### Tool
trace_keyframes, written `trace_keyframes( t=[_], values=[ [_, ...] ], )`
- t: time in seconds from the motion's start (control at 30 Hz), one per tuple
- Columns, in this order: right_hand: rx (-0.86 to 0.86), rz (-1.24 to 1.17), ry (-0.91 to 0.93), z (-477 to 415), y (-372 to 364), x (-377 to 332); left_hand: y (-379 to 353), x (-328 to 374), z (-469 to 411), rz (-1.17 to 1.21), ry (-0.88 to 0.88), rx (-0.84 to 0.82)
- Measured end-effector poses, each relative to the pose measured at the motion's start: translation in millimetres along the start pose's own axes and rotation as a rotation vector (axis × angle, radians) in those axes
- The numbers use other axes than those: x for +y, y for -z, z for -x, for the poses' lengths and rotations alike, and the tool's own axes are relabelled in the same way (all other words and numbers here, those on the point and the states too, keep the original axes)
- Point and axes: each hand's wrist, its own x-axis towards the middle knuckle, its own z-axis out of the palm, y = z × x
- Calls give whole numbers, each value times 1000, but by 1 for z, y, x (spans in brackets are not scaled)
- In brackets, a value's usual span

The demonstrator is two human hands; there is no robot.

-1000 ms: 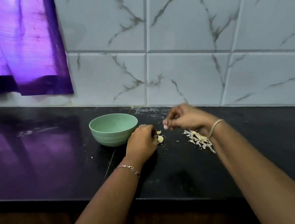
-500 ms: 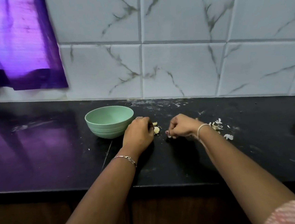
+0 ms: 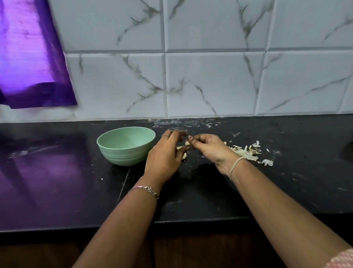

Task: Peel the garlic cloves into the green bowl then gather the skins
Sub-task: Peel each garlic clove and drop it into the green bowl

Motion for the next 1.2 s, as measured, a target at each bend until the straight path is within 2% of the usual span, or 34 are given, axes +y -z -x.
trace_keyframes(
  t=[0.37, 0.5, 0.73, 0.87, 1.2],
  values=[
    [41, 15, 55, 0, -2, 6, -2, -3, -4, -59, 43, 4],
    [104, 16, 38, -4, 0, 9, -3, -3, -5, 16, 20, -63],
    [98, -2, 33, -7, -1, 13, -9, -9, -10, 303, 113, -23],
    [216, -28, 108, -10, 2, 11, -11, -11, -9, 272, 166, -42],
    [166, 2, 22, -5, 0, 10, -10, -13, -8, 255, 155, -40]
  ],
)
